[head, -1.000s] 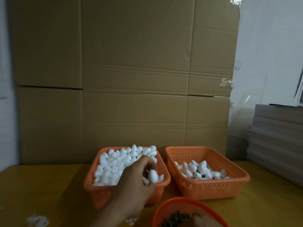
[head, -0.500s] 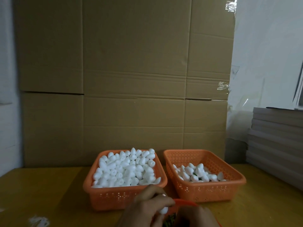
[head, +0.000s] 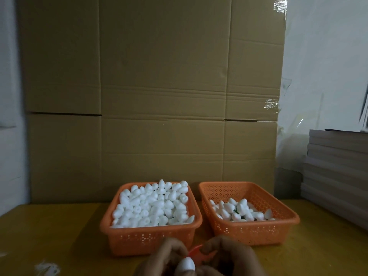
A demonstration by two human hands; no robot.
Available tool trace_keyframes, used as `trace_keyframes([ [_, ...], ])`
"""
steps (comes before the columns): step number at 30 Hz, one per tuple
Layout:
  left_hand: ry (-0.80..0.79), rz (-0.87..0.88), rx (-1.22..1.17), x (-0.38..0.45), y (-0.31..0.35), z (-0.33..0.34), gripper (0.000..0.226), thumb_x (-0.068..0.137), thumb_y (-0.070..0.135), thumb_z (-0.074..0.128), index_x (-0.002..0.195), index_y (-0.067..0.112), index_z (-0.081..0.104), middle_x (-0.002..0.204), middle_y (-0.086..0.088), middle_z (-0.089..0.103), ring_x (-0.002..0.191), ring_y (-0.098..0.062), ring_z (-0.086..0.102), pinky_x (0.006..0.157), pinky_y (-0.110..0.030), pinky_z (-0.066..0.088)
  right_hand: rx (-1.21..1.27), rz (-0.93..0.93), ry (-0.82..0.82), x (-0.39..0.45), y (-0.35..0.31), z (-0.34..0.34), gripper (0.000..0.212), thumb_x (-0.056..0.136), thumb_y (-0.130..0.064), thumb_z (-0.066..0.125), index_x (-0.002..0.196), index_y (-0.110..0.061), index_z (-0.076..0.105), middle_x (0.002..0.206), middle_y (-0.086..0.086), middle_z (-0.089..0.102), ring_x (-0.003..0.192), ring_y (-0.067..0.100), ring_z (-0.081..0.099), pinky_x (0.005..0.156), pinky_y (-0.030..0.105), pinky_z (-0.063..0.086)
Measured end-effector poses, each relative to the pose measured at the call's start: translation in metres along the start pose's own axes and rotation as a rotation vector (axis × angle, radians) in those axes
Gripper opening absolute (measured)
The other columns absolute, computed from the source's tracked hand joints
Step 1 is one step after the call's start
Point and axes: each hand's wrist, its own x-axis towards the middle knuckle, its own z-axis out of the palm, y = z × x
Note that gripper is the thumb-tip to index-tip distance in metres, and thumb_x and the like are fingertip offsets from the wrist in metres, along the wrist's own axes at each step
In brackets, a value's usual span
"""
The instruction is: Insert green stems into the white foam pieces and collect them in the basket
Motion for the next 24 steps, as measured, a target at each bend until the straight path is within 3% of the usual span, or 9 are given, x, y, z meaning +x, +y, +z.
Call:
trace_keyframes([
  [2, 0.146, 0.03, 0.062, 0.006, 0.008, 0.004, 0.014, 0.076, 0.039, 0.074, 0.077, 0.028, 0.067, 0.082, -0.001, 0.075, 0.075, -0.01, 0.07, 0.072, -0.017, 0.051, -0.058, -0.141, -0.079, -0.008, -0.004, -0.005, 0.042, 0.057, -0.057, 0.091, 0.078, -0.024, 0.076, 0.085, 0.005, 0.078, 0.082, 0.018, 0.076, 0.079, 0.029, 0.06],
  [4, 0.209, 0.01, 0.009, 0.003, 0.009, 0.004, 0.016, 0.077, 0.05, 0.076, 0.079, 0.035, 0.069, 0.088, 0.006, 0.076, 0.077, -0.006, 0.071, 0.067, -0.014, 0.049, 0.071, -0.175, -0.097, -0.015, -0.006, -0.012, 0.038, 0.061, -0.047, 0.094, 0.077, -0.017, 0.078, 0.083, 0.011, 0.077, 0.082, 0.025, 0.076, 0.076, 0.028, 0.059],
  [7, 0.135, -0.025, -0.158, 0.009, 0.013, -0.004, 0.029, 0.073, 0.056, 0.075, 0.086, 0.031, 0.077, 0.099, -0.013, 0.071, 0.072, -0.007, 0.065, 0.067, -0.022, 0.048, 0.155, -0.212, -0.1, -0.018, -0.017, -0.009, 0.021, 0.07, -0.027, 0.089, 0.08, -0.012, 0.08, 0.078, 0.018, 0.076, 0.074, 0.03, 0.074, 0.069, 0.03, 0.059],
  [9, 0.183, -0.094, -0.333, 0.01, 0.012, -0.004, 0.039, 0.071, 0.054, 0.076, 0.092, 0.022, 0.079, 0.112, -0.022, 0.063, 0.082, -0.023, 0.071, 0.076, -0.035, 0.055, 0.2, -0.204, -0.119, -0.018, -0.019, -0.007, 0.009, 0.074, -0.008, 0.081, 0.082, -0.012, 0.082, 0.075, 0.021, 0.074, 0.066, 0.027, 0.071, 0.065, 0.029, 0.058],
  [10, 0.193, -0.122, -0.412, 0.01, 0.01, -0.004, 0.041, 0.069, 0.049, 0.076, 0.094, 0.017, 0.08, 0.116, -0.022, 0.06, 0.089, -0.033, 0.072, 0.082, -0.042, 0.058, 0.224, -0.221, -0.115, -0.018, -0.018, -0.006, 0.017, 0.077, 0.002, 0.077, 0.083, -0.013, 0.082, 0.073, 0.022, 0.074, 0.062, 0.026, 0.069, 0.062, 0.029, 0.058],
  [12, 0.155, -0.145, -0.509, 0.008, 0.01, -0.003, 0.05, 0.06, 0.051, 0.087, 0.093, 0.013, 0.079, 0.094, -0.026, 0.067, 0.075, -0.036, 0.069, 0.07, -0.043, 0.061, 0.263, -0.245, -0.11, -0.021, -0.018, -0.003, 0.024, 0.076, 0.006, 0.075, 0.087, -0.015, 0.081, 0.072, 0.023, 0.073, 0.059, 0.025, 0.068, 0.06, 0.028, 0.056],
  [14, 0.153, -0.142, -0.566, 0.007, 0.014, -0.003, 0.064, 0.049, 0.055, 0.094, 0.088, 0.008, 0.075, 0.058, -0.021, 0.057, 0.046, -0.027, 0.053, 0.045, -0.028, 0.045, 0.291, -0.246, -0.113, -0.022, -0.021, 0.001, 0.018, 0.071, -0.007, 0.081, 0.088, -0.014, 0.08, 0.071, 0.023, 0.073, 0.059, 0.026, 0.068, 0.06, 0.029, 0.056],
  [17, 0.163, -0.151, -0.585, 0.008, 0.018, -0.002, 0.048, 0.058, 0.04, 0.093, 0.081, 0.005, 0.071, 0.054, -0.015, 0.043, 0.04, -0.019, 0.04, 0.043, -0.022, 0.028, 0.283, -0.233, -0.085, -0.023, -0.019, 0.003, 0.025, 0.067, -0.026, 0.084, 0.086, -0.012, 0.08, 0.07, 0.022, 0.072, 0.059, 0.026, 0.067, 0.06, 0.029, 0.055],
  [24, 0.176, -0.149, -0.587, 0.007, 0.017, -0.002, 0.038, 0.063, 0.043, 0.074, 0.079, 0.009, 0.075, 0.052, -0.012, 0.042, 0.038, -0.018, 0.038, 0.043, -0.023, 0.024, 0.23, -0.262, -0.014, -0.026, -0.015, 0.006, 0.01, 0.075, -0.011, 0.077, 0.083, -0.017, 0.08, 0.069, 0.016, 0.073, 0.055, 0.016, 0.066, 0.054, 0.023, 0.051],
])
